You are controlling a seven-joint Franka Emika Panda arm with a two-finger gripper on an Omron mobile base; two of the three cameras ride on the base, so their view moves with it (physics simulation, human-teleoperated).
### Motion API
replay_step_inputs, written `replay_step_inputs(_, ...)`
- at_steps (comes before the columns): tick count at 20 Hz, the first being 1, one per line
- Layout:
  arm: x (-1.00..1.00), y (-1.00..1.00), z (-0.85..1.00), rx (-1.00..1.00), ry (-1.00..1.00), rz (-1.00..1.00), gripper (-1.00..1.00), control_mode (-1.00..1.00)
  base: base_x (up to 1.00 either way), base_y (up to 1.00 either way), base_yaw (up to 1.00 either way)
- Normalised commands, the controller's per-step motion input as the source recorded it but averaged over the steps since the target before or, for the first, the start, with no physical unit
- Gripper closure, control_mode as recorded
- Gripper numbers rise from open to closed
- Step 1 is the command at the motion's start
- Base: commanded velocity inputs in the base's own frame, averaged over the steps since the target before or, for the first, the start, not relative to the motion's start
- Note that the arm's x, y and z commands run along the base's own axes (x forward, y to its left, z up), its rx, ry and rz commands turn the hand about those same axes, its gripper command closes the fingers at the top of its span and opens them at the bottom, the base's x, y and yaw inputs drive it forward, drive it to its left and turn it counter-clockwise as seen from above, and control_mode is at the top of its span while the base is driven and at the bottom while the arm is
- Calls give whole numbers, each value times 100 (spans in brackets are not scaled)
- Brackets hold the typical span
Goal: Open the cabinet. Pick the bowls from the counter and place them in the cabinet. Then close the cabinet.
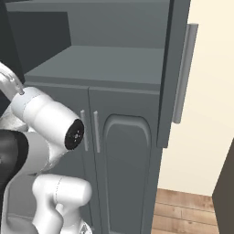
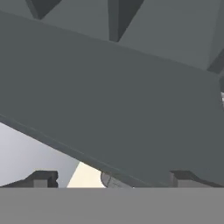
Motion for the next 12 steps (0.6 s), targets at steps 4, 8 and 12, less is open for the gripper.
replay_step_inputs(4,49,27,-6,3,3,6,-100,-100,0,0,0)
replay_step_inputs(8,42,42,-23,6,3,12,-100,-100,0,0,0)
replay_step_inputs(12,39,83,-37,9,7,13,-100,-100,0,0,0)
